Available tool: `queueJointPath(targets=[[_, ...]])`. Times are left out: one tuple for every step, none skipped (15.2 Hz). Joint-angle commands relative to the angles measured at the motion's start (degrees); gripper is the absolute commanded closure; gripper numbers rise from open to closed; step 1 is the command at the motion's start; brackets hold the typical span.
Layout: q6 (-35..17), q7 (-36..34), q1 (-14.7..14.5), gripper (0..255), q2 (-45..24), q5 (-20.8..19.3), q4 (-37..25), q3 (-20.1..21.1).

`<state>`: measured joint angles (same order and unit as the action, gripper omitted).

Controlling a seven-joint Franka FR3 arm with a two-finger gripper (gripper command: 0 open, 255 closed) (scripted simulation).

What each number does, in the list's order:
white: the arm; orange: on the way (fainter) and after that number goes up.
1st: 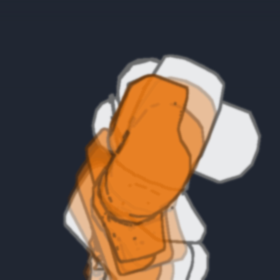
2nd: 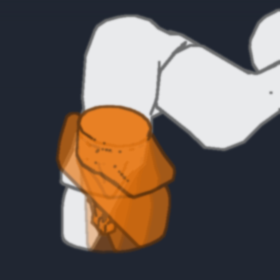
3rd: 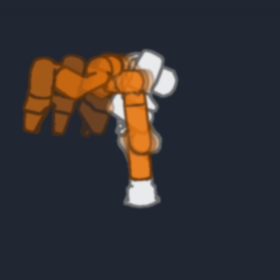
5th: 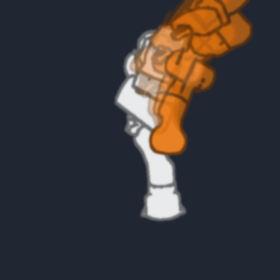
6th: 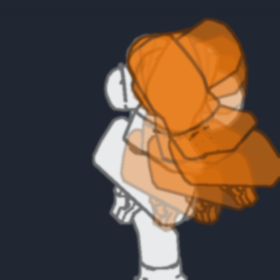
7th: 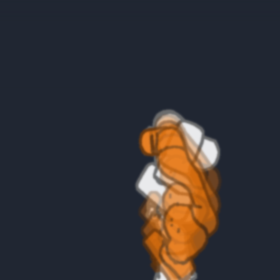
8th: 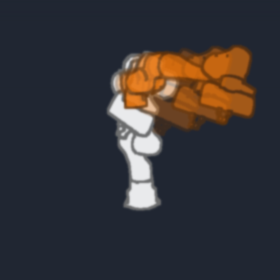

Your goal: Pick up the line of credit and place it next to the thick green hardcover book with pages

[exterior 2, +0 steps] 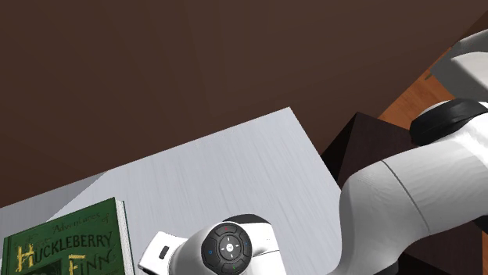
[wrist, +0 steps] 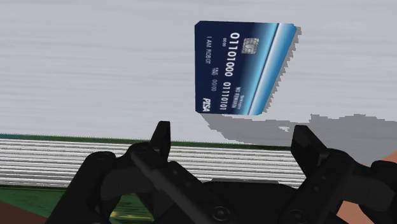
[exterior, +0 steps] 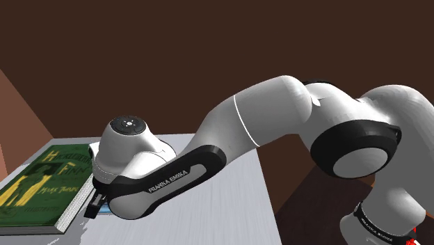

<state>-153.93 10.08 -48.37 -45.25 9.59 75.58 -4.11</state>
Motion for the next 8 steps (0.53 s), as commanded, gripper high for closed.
queueJointPath(targets=[[-0.09, 0.09, -0.11, 0, 2.37, -0.01, 2.46, -0.08], [-0.07, 0.15, -0.23, 0, 4.68, -0.04, 4.75, -0.18], [0.04, 0.19, -0.35, 0, 6.91, -0.09, 6.88, -0.3], [0.18, 0.21, -0.45, 0, 8.63, -0.15, 8.46, -0.4], [0.18, 0.21, -0.45, 0, 8.63, -0.15, 8.46, -0.4], [0.18, 0.21, -0.45, 0, 8.64, -0.15, 8.47, -0.4], [0.18, 0.21, -0.45, 0, 8.63, -0.16, 8.46, -0.4], [0.18, 0.2, -0.45, 0, 8.63, -0.16, 8.46, -0.4]])
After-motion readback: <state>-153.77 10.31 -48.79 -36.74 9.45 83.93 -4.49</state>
